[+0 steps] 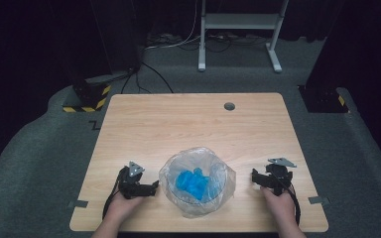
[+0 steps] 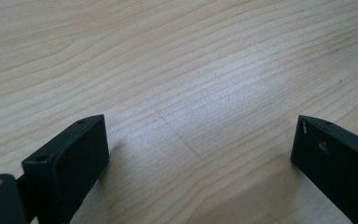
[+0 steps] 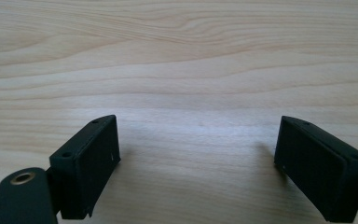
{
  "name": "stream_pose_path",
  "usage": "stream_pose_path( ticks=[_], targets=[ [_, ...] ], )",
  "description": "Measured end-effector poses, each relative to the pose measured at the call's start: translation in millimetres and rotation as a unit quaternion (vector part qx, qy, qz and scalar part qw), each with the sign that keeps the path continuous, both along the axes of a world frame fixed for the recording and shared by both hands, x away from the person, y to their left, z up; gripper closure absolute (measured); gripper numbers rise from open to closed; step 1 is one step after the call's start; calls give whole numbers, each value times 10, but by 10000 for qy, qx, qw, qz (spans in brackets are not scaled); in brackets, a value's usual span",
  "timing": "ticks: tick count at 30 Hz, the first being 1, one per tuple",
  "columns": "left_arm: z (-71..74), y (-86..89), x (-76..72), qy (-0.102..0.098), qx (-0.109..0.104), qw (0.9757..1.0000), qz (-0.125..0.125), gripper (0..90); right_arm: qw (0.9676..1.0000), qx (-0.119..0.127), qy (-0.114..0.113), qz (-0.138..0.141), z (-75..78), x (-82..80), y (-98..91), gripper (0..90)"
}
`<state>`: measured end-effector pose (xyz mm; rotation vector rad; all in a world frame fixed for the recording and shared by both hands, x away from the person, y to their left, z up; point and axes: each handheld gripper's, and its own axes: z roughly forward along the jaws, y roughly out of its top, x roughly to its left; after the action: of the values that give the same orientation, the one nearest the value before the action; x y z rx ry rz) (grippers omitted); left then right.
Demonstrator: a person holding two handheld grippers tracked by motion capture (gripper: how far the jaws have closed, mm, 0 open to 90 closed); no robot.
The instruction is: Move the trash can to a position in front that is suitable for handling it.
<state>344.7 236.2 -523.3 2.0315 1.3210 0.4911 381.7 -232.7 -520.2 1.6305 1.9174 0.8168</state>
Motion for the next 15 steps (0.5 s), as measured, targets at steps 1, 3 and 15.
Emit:
stream_pose_path(
  ticks=[1,3,15],
  targets=[
    [25,16,-1,-13,-83,10000,21,62,9999,-12,-64,100,17,-13,6,131],
    [97,35,-11,-151,-217,9996,32,66,9996,-55,-236,164,67,-35,30,131],
    [564,16,-148,-1004,-777,9918,141,79,9906,278,-1212,566,537,-409,313,130]
  ],
)
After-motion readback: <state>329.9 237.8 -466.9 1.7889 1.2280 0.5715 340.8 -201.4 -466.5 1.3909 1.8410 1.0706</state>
